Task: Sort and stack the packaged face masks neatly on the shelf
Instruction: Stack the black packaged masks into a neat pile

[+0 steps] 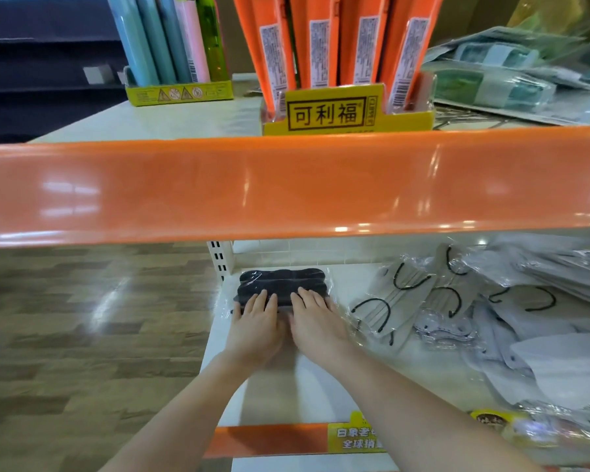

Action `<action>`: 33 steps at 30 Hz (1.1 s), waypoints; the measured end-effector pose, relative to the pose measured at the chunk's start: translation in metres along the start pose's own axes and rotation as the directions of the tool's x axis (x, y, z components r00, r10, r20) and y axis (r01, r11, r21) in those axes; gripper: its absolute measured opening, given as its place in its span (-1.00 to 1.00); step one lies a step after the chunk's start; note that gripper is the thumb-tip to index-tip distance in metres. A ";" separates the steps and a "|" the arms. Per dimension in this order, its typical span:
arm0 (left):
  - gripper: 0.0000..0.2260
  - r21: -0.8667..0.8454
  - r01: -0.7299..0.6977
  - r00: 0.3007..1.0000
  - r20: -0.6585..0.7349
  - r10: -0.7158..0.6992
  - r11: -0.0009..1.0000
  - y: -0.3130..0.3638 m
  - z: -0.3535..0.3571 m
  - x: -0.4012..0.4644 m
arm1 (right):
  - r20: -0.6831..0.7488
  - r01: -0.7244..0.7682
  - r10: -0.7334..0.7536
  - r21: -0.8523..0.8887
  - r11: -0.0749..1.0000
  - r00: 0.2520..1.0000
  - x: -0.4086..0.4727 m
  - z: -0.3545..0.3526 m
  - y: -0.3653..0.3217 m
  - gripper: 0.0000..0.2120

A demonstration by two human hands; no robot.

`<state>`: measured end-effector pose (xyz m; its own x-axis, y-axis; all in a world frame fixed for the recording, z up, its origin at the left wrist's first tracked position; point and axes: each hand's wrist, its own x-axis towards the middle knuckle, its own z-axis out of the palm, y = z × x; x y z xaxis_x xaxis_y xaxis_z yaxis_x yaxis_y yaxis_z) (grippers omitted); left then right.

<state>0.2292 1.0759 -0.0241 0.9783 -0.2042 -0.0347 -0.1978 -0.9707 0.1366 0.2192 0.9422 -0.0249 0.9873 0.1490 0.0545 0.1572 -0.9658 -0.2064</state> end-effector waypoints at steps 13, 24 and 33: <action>-0.60 -0.043 0.030 0.988 0.154 -0.023 0.999 0.003 -0.010 0.023 | 0.111 0.025 -0.032 0.062 0.998 0.993 0.020 -0.008 0.008 -0.51; -0.70 -0.184 -0.081 0.964 -0.265 0.030 0.980 0.023 -0.001 0.011 | -0.127 0.070 -0.046 0.193 0.979 0.991 -0.022 -0.024 0.031 -0.61; -0.68 -0.335 -0.240 0.952 -0.264 0.154 0.911 0.135 0.002 -0.011 | -0.162 -0.165 0.192 0.164 0.973 0.968 -0.076 -0.059 0.107 -0.67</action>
<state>0.1918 0.9468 -0.0078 0.9173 -0.3103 0.2496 -0.3946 -0.7930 0.4642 0.1593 0.8151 0.0068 0.9823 -0.0751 0.1714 -0.0065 -0.9291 -0.3698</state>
